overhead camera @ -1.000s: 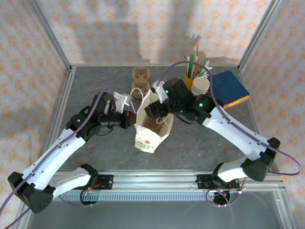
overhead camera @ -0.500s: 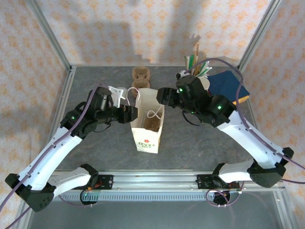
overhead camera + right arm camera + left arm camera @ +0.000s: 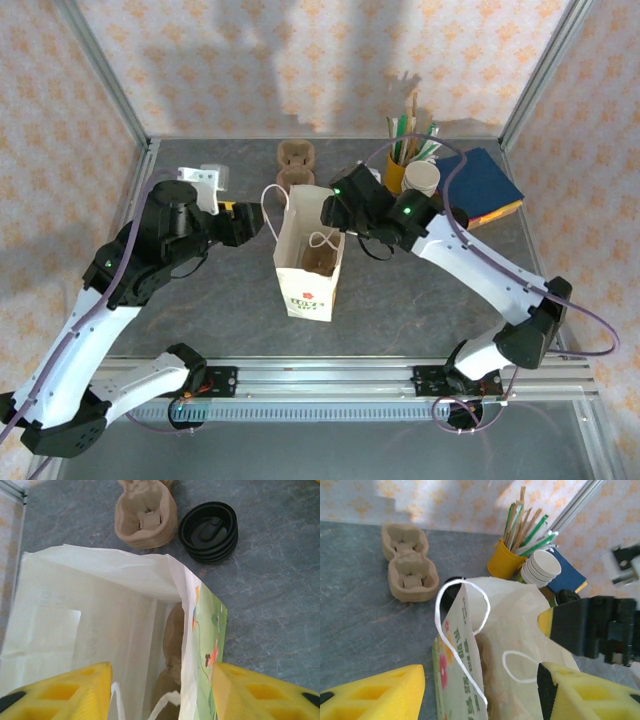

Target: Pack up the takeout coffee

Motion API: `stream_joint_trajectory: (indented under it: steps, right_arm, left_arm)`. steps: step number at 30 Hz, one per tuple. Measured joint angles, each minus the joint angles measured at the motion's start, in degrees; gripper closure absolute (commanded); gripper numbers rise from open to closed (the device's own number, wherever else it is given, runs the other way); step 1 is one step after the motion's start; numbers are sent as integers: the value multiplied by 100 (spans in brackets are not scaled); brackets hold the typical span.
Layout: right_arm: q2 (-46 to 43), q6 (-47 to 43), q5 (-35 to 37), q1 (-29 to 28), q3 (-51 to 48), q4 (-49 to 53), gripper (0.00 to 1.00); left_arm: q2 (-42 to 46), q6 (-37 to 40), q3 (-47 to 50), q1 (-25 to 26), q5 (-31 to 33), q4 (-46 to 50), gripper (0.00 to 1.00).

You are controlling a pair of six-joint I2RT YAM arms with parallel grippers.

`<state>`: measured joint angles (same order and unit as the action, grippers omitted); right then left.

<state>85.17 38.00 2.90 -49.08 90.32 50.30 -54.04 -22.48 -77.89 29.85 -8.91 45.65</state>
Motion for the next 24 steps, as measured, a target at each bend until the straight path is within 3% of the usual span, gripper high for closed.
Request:
stream_joint_trajectory:
  steps: [17, 24]
  right_arm:
    - [271, -350, -138, 238, -162, -42, 96]
    - [-144, -682, -170, 179, -376, -507, 100]
  left_arm:
    - [-20, 4, -2, 0, 299, -2, 36]
    - [13, 4, 0, 0, 540, -98, 34]
